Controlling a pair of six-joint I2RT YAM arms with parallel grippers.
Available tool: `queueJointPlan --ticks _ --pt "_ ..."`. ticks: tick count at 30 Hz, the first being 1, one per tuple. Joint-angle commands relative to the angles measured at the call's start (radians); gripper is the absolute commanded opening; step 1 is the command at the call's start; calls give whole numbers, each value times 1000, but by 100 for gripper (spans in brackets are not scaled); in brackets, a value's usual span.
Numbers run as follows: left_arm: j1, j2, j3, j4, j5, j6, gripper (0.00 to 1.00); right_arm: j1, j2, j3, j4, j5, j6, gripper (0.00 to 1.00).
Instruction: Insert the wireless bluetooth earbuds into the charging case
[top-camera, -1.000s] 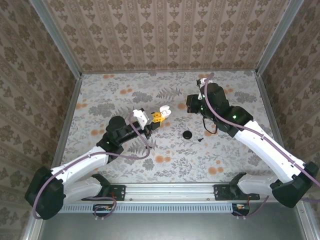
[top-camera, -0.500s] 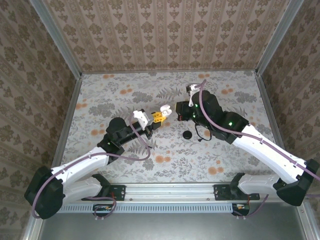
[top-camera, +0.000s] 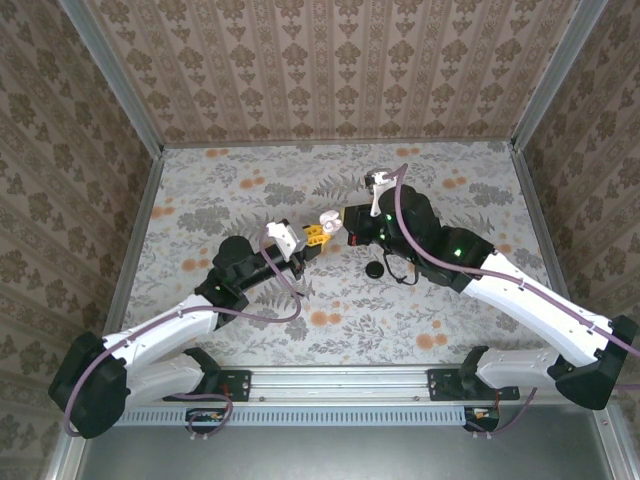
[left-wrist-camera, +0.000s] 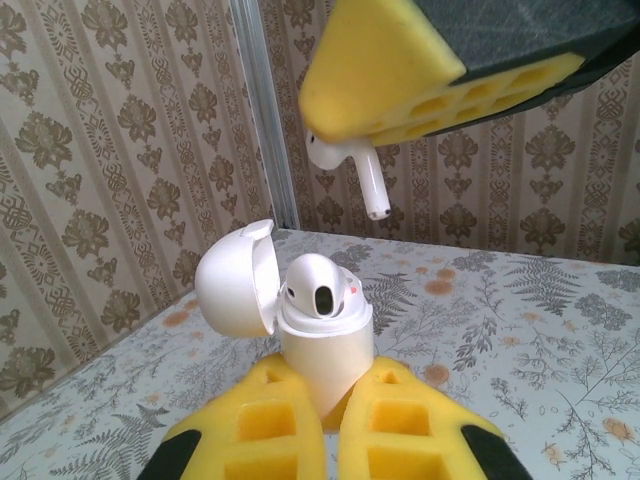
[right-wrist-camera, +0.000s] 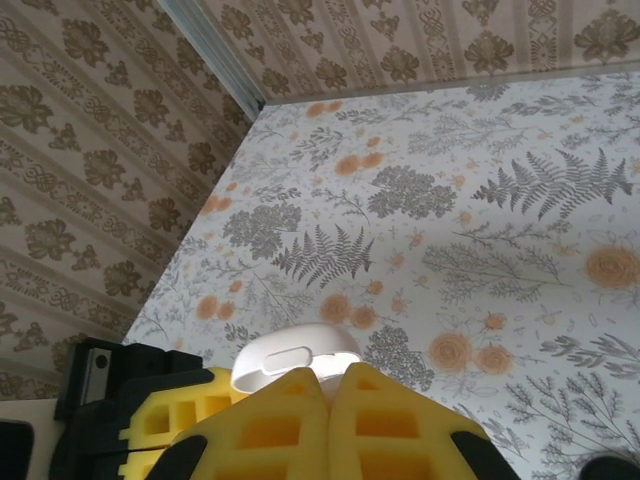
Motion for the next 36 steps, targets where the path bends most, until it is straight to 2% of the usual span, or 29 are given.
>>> queueJointPlan --ticks 1,36 --pt "-10 -15 1 28 -7 6 0 15 -3 -5 58 45 -3 4" --pt "-12 32 22 99 -12 -73 0 39 20 -98 186 87 -77 3"
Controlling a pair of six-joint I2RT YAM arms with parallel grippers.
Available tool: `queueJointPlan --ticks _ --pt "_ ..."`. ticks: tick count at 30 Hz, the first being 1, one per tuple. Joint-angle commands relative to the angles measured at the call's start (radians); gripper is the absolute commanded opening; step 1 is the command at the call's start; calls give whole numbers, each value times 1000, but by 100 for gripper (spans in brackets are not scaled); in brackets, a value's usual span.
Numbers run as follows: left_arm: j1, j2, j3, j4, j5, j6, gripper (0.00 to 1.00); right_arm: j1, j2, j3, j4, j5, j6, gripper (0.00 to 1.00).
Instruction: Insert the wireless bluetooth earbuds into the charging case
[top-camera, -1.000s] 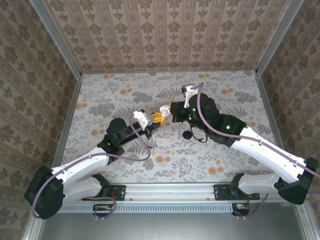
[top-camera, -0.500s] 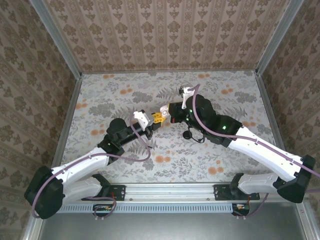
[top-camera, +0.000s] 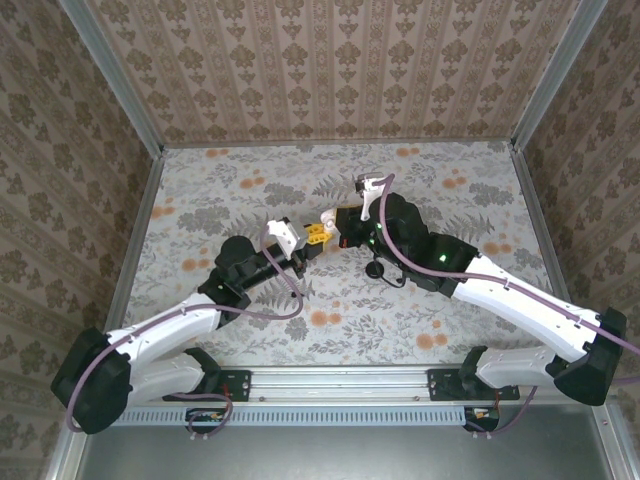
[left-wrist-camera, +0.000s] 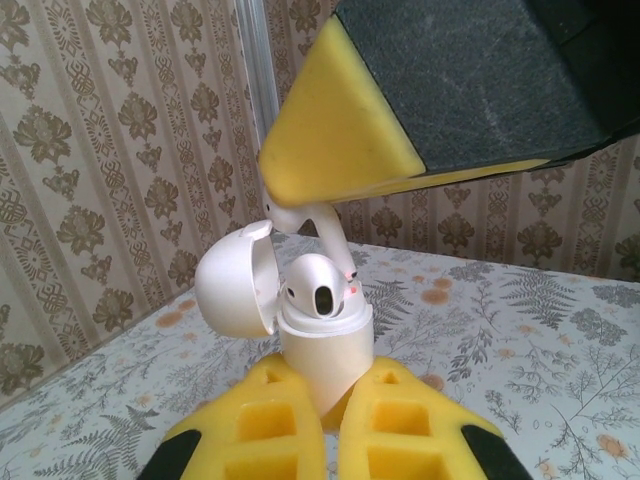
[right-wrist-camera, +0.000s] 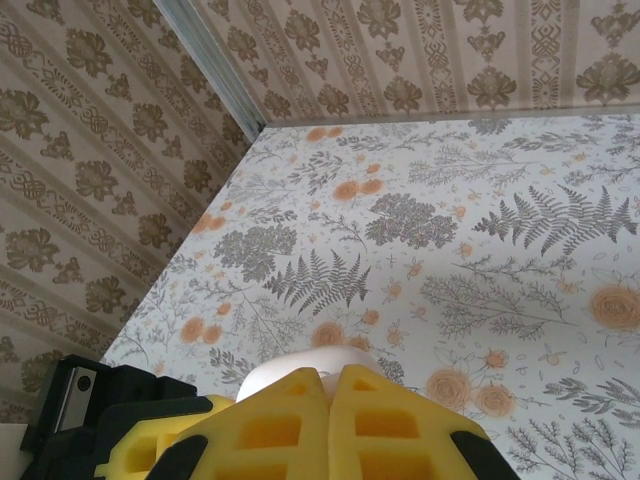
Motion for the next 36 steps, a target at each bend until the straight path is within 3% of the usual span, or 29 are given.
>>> queueJointPlan --ticks 1,36 --pt "-6 3 23 55 -6 -27 0 9 -2 -17 28 18 -21 3" --pt "-6 30 26 82 -6 -56 0 13 -112 -162 243 99 -29 5"
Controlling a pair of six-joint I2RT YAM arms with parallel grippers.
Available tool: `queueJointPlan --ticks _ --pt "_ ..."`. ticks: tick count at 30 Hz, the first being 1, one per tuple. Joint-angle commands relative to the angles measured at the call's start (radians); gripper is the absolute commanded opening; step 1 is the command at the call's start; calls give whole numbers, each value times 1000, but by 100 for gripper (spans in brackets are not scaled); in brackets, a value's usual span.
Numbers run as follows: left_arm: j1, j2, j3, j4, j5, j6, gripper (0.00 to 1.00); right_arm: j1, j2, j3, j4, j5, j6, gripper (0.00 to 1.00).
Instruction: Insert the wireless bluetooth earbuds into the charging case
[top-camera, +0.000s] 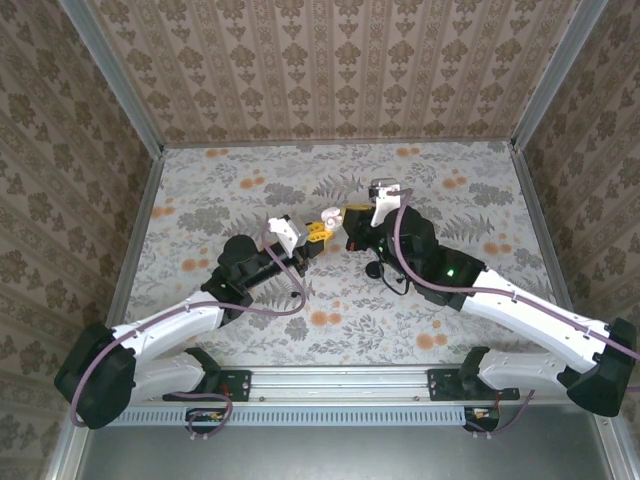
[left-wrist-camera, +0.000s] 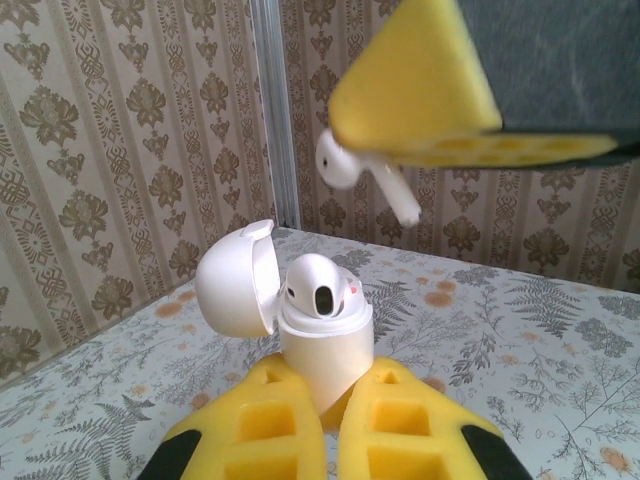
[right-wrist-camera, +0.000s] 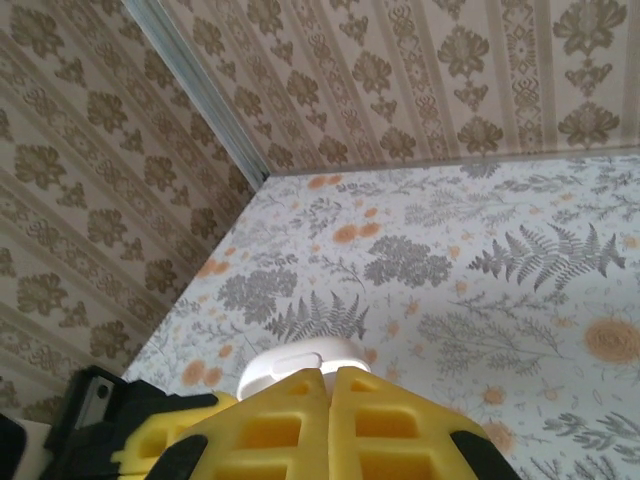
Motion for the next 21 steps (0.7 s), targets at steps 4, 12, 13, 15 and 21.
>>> queueJointPlan --ticks 4,12,13,15,21 --pt "-6 -4 22 60 17 -27 0 5 -6 -18 92 25 -27 5" --pt "-6 -13 8 89 13 -55 0 4 22 -30 152 -8 -44 5" --pt "-6 -15 4 95 11 -61 0 4 26 -29 155 -14 -44 4" --pt "-6 -19 0 101 12 -72 0 4 34 -29 167 -26 -47 5" --pt "-6 -34 -9 108 12 -90 0 4 48 -37 203 -42 -50 4"
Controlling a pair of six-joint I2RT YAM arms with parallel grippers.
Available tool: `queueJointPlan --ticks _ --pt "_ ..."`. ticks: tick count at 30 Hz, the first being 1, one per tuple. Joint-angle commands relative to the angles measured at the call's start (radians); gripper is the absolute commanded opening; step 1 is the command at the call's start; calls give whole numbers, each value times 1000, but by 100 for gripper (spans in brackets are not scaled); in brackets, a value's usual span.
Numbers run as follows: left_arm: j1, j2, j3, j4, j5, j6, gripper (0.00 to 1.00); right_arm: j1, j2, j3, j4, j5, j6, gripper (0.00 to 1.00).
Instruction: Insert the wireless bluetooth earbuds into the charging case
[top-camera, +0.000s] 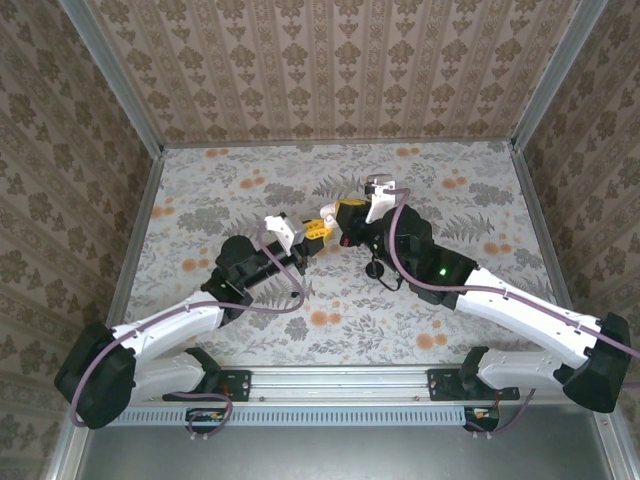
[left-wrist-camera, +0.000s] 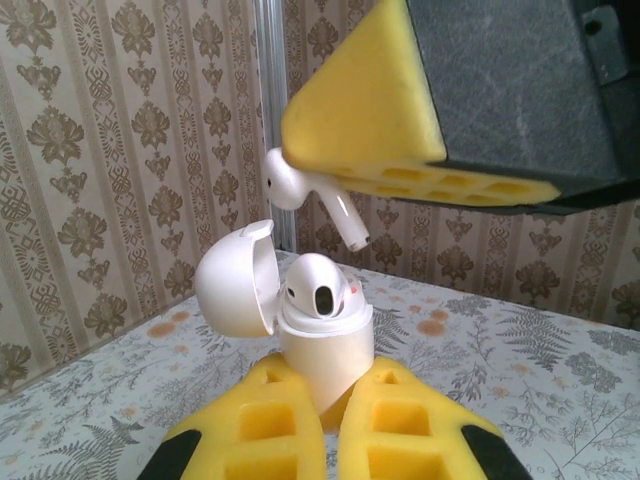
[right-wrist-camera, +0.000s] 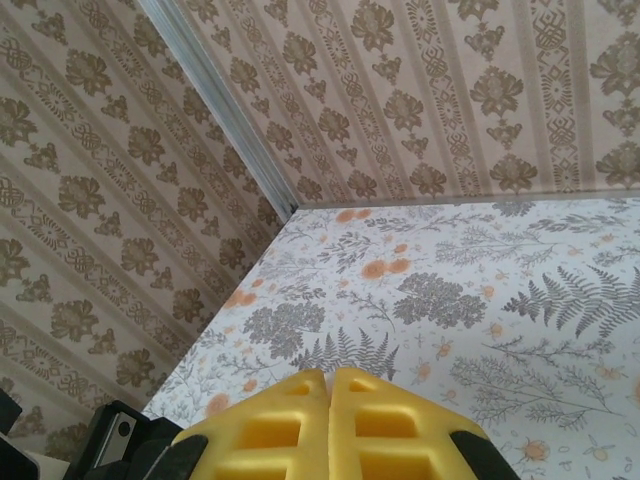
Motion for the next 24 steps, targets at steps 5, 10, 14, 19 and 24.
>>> queueJointPlan --ticks 5,10,14,19,24 --pt "-7 -37 -11 59 9 -39 0 4 16 -20 67 -21 -36 4" --pt "-7 -36 -11 66 13 -49 0 2 24 -37 99 -17 -62 5" --pt "-7 -38 -12 67 12 -52 0 2 30 -42 116 -31 -75 4" --pt "-8 -39 -10 67 10 -52 0 2 38 -56 149 -49 -84 4" --pt "-8 -42 -5 66 7 -52 0 3 36 -62 154 -69 -85 4"
